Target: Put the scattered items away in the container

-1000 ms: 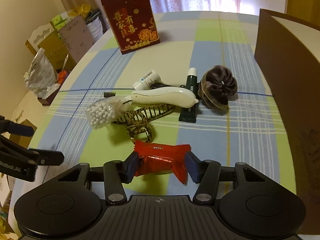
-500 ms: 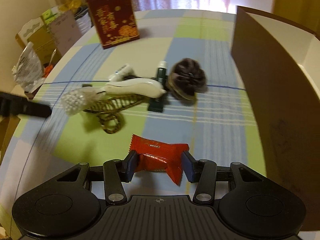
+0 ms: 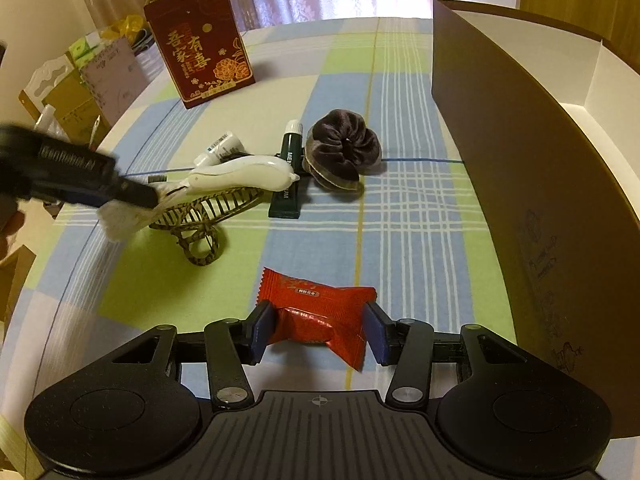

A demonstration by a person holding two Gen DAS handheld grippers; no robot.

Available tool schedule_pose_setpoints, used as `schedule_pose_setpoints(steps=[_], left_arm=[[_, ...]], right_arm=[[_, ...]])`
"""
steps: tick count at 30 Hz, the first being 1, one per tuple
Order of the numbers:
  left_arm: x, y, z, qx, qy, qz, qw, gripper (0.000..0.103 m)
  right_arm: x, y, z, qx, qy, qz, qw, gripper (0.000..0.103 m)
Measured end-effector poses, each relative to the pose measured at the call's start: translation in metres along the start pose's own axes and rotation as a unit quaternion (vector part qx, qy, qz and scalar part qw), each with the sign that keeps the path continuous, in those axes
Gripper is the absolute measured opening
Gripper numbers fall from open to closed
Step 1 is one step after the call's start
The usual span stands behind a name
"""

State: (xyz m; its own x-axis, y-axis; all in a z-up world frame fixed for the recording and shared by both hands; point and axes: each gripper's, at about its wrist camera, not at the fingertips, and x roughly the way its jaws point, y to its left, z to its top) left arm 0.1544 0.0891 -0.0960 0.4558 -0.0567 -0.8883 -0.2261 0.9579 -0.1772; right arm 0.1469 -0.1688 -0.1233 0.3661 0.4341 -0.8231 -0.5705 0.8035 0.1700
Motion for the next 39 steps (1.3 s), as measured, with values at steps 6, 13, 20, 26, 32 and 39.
schedule_pose_setpoints(steps=[6,13,20,26,32,39], left_arm=[[-0.014,0.028,-0.028,-0.005,0.002,0.01,0.9999,0.019],[-0.033,0.034,-0.054,0.026,0.006,0.026,0.9993,0.05],[-0.012,0.022,-0.044,0.056,0.01,0.057,0.9968,0.059],[0.0,0.015,-0.049,0.095,0.014,0.063,0.9934,0.029],[-0.008,0.013,-0.062,0.103,0.017,0.062,0.9926,0.023],[-0.013,0.016,-0.068,0.087,0.025,0.07,0.9934,0.023]], right_arm=[[0.0,0.0,0.001,-0.008,0.002,0.0,1.0,0.051],[0.0,0.002,0.002,-0.019,0.004,-0.002,1.0,0.051],[-0.001,0.002,0.001,-0.018,0.002,-0.001,1.0,0.055],[-0.008,0.002,0.0,-0.015,-0.007,-0.011,1.0,0.088],[-0.005,0.001,0.0,-0.011,-0.003,-0.015,1.0,0.088],[0.007,0.007,0.002,-0.016,0.007,-0.021,1.0,0.081]])
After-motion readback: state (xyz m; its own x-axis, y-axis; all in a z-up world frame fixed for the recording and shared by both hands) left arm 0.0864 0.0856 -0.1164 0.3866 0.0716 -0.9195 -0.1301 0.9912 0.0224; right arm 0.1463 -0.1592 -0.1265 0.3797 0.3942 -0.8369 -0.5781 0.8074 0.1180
